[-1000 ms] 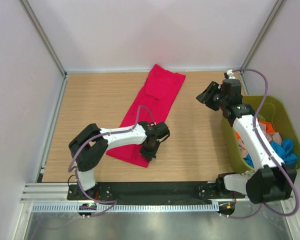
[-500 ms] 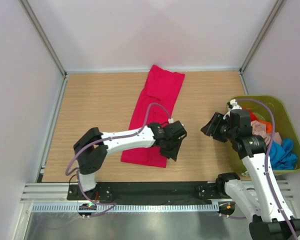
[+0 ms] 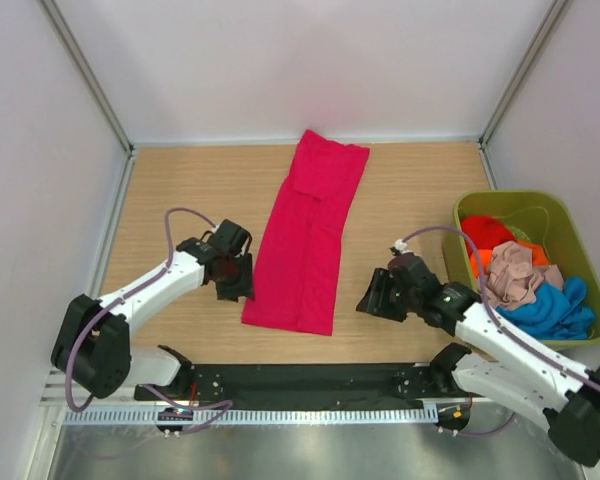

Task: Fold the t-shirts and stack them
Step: Fold the tshirt

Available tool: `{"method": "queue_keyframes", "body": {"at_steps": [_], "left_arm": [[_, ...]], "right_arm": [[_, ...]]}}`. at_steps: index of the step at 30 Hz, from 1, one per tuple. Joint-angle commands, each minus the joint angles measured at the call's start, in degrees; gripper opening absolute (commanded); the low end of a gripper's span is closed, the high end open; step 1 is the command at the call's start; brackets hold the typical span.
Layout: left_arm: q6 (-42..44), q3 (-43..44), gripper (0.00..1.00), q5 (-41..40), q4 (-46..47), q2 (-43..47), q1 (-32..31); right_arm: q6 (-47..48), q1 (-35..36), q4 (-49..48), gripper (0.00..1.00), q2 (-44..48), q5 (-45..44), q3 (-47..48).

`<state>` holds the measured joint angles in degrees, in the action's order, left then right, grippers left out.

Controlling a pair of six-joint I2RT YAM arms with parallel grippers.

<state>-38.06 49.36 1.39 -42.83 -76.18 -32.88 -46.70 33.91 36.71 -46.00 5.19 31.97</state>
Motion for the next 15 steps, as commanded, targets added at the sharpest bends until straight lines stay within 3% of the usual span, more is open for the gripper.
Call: {"method": "queue_keyframes", "body": {"at_steps": [1,5,15], "left_arm": [[3.35,-2.08,0.45,4.31,1.43,0.78,4.48],[3.17,-0.93,0.46,4.24,1.43,-3.00,4.93],[-1.75,-8.93,0.43,7.41,9.34,-4.24,5.81]], "right_arm": [[-7.61,7.56,-9.01,0.51,-4.79,-8.96,-0.94],[-11.13,13.89,-22.79,0.51,-12.33,-8.88,-4.01],[-17.11,24.70,-21.95,0.47,-20.18,-19.33,-1.82]]}}
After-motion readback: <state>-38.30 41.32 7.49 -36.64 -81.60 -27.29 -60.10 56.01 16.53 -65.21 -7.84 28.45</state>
